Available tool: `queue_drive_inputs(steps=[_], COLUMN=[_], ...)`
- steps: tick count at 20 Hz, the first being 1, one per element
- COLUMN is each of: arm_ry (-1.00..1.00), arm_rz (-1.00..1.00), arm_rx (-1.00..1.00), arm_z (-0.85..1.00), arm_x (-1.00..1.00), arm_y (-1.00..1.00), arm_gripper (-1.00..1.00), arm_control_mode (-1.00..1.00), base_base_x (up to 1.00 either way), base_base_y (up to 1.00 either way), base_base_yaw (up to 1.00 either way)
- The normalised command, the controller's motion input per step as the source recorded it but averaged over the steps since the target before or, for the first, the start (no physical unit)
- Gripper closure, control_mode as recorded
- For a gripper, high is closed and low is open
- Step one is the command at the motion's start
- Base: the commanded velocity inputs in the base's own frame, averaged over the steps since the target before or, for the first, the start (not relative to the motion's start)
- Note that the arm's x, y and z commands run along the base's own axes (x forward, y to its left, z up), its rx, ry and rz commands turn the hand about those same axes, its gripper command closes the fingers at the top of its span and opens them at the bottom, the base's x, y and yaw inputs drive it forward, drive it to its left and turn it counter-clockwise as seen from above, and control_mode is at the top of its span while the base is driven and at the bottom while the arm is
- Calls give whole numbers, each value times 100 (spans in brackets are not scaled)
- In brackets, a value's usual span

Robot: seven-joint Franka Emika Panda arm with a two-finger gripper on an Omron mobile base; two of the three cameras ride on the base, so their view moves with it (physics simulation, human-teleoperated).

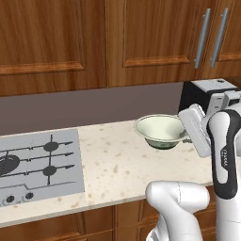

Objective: Pick the cup and bowl from the counter and place them on the counter next to the sink.

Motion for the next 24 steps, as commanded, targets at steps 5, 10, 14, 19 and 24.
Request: queue_drive_inputs(steps=[5,10,14,19,24], arm_ry=[0,-1,-1,0,0], arm_rz=[11,17,3,0,0], arm_rx=[0,0,0,0,0], arm_z=[0,-1,0,0,0], arm_x=[-2,6,0,0,0], arm_y=[1,0,0,0,0], arm_gripper=[100,100,100,100,100], arm_control_mode=[-100,-100,-100,-100,-100], base_base_x=[0,0,0,0,0], base_base_y=[0,0,0,0,0], base_base_yaw=[0,0,0,0,0])
